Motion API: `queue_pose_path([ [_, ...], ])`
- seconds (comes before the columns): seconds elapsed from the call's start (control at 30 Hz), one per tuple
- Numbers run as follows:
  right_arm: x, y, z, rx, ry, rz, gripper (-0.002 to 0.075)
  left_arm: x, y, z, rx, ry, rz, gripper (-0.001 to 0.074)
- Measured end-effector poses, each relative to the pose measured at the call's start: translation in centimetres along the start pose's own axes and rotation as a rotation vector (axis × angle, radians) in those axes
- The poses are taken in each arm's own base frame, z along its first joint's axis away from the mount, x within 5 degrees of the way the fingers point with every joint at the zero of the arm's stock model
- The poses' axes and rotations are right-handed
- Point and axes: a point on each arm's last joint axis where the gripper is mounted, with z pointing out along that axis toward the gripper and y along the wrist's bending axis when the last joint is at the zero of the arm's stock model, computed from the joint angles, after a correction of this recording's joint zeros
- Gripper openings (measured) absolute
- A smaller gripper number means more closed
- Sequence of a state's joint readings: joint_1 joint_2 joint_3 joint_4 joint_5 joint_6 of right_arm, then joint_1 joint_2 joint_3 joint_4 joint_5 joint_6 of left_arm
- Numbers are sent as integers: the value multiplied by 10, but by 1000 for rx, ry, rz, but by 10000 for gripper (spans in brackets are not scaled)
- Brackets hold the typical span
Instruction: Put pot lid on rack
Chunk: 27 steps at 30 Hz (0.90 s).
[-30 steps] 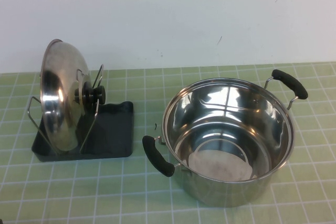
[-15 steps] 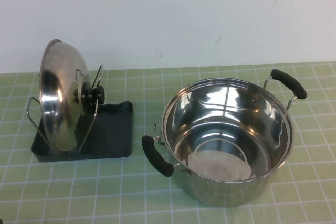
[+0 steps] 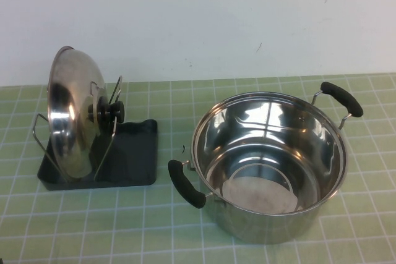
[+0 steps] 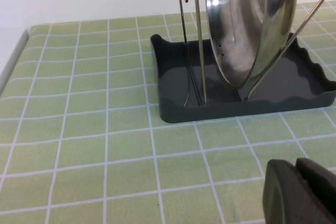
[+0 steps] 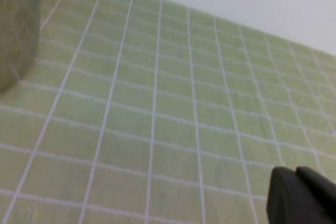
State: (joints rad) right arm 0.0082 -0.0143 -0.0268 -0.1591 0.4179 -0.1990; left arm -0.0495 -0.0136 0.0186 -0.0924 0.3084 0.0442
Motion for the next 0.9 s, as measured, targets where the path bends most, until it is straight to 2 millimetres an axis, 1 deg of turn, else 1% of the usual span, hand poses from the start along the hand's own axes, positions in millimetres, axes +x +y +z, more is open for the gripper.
queue_pose_path([
  [0.07,9,4,4,-18,23,-5,-1,0,0,0,0,0,-1,1],
  [0.17,8,6,6,-27,-9,16,-1,0,0,0,0,2,3,1],
  [0.43,6,10,6,-72,-27,119,-1,0,0,0,1,2,2,1],
  [0.9,6,9,6,-64,-25,131,-1,0,0,0,1,2,2,1],
])
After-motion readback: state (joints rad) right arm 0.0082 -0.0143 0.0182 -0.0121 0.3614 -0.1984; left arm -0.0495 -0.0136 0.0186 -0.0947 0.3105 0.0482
